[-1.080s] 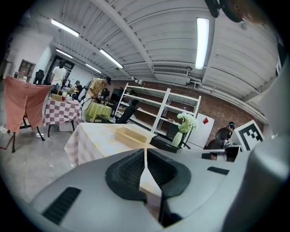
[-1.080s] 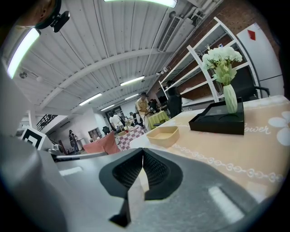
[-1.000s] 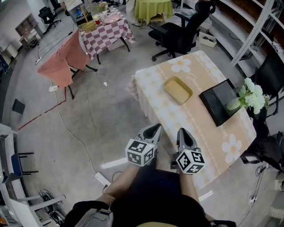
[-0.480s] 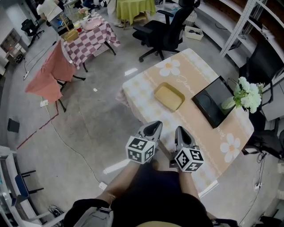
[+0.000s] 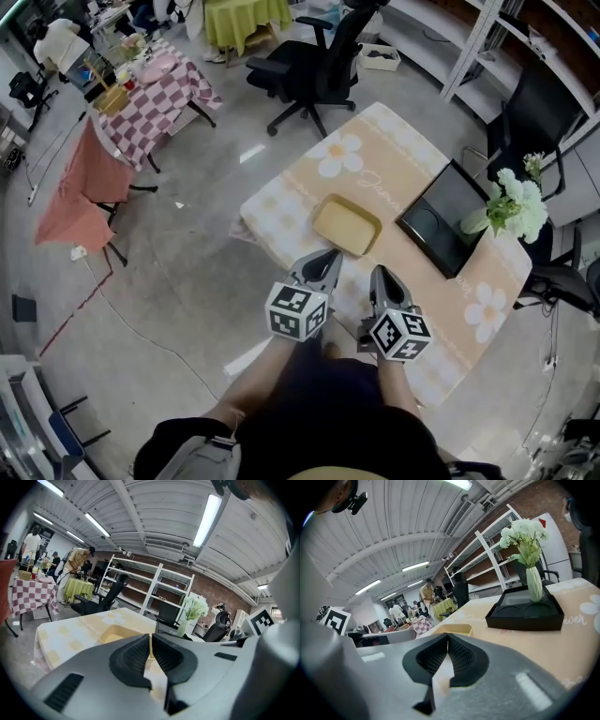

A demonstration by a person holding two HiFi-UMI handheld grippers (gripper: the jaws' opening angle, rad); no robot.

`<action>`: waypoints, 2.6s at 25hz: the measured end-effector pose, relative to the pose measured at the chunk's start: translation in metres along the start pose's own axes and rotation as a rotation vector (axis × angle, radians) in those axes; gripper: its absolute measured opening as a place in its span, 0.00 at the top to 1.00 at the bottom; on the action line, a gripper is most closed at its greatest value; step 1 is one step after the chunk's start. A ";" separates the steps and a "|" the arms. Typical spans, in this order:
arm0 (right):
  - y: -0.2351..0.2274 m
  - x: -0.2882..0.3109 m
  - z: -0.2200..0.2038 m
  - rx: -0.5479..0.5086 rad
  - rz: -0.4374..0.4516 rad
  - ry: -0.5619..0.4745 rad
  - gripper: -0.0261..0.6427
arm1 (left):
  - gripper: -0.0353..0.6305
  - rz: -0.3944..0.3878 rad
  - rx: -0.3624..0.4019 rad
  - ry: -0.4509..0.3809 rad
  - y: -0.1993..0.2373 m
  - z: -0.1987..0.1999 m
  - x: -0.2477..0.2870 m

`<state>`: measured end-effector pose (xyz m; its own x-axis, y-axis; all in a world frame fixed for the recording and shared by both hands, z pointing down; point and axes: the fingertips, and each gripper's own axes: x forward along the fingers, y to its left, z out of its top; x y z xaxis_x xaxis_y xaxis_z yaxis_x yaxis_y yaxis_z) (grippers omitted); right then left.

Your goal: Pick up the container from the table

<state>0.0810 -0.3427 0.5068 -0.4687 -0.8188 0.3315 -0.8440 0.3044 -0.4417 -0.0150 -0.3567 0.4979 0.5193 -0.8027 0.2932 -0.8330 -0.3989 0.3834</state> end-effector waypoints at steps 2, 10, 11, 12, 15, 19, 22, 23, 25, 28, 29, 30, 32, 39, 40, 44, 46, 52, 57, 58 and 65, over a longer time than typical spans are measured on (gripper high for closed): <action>-0.004 0.006 0.000 0.010 -0.023 -0.005 0.95 | 0.91 -0.016 0.005 0.012 0.005 0.000 0.007; -0.017 0.022 0.006 0.054 -0.117 -0.022 0.95 | 0.91 -0.071 0.011 0.048 0.019 0.009 0.026; -0.018 0.023 0.007 0.062 -0.126 -0.026 0.95 | 0.91 -0.078 0.013 0.053 0.019 0.009 0.027; -0.018 0.025 0.008 0.067 -0.134 -0.029 0.95 | 0.91 -0.086 0.014 0.058 0.020 0.009 0.029; -0.021 0.029 0.009 0.081 -0.160 -0.031 0.95 | 0.91 -0.104 0.020 0.069 0.021 0.011 0.034; -0.025 0.035 0.006 0.111 -0.178 -0.017 0.95 | 0.91 -0.119 0.024 0.081 0.025 0.013 0.041; -0.026 0.041 0.005 0.127 -0.186 -0.006 0.94 | 0.91 -0.129 0.019 0.095 0.028 0.014 0.047; -0.027 0.042 0.005 0.130 -0.190 -0.002 0.93 | 0.91 -0.133 0.017 0.099 0.029 0.014 0.049; -0.030 0.044 0.004 0.138 -0.201 0.002 0.92 | 0.91 -0.141 0.015 0.109 0.030 0.013 0.054; -0.036 0.048 0.002 0.155 -0.217 0.009 0.92 | 0.91 -0.150 0.013 0.118 0.032 0.012 0.060; -0.038 0.049 0.001 0.161 -0.220 0.013 0.91 | 0.91 -0.153 0.013 0.120 0.032 0.012 0.062; -0.039 0.051 0.000 0.166 -0.223 0.017 0.91 | 0.91 -0.155 0.013 0.123 0.033 0.012 0.064; -0.043 0.054 -0.002 0.177 -0.229 0.024 0.90 | 0.91 -0.165 0.013 0.130 0.033 0.012 0.067; -0.053 0.074 -0.005 0.208 -0.246 0.045 0.87 | 0.91 -0.201 0.022 0.161 0.030 0.007 0.076; -0.055 0.077 -0.005 0.209 -0.249 0.049 0.87 | 0.91 -0.206 0.022 0.162 0.030 0.007 0.077; -0.060 0.085 -0.011 0.214 -0.266 0.077 0.82 | 0.91 -0.225 0.020 0.166 0.027 0.006 0.081; -0.061 0.088 -0.015 0.217 -0.271 0.096 0.81 | 0.91 -0.231 0.016 0.172 0.026 0.005 0.083; -0.065 0.094 -0.023 0.226 -0.281 0.130 0.81 | 0.91 -0.240 0.008 0.182 0.026 0.001 0.089; -0.067 0.098 -0.028 0.219 -0.290 0.159 0.81 | 0.91 -0.236 0.008 0.183 0.026 0.001 0.091; -0.067 0.098 -0.029 0.220 -0.291 0.164 0.81 | 0.91 -0.234 0.008 0.183 0.027 0.001 0.091; -0.067 0.100 -0.030 0.228 -0.297 0.176 0.86 | 0.91 -0.229 0.019 0.174 0.025 0.003 0.091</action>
<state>0.0833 -0.4305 0.5947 -0.2679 -0.7531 0.6010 -0.8792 -0.0641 -0.4722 0.0107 -0.4415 0.5314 0.7182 -0.6029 0.3474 -0.6925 -0.5709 0.4411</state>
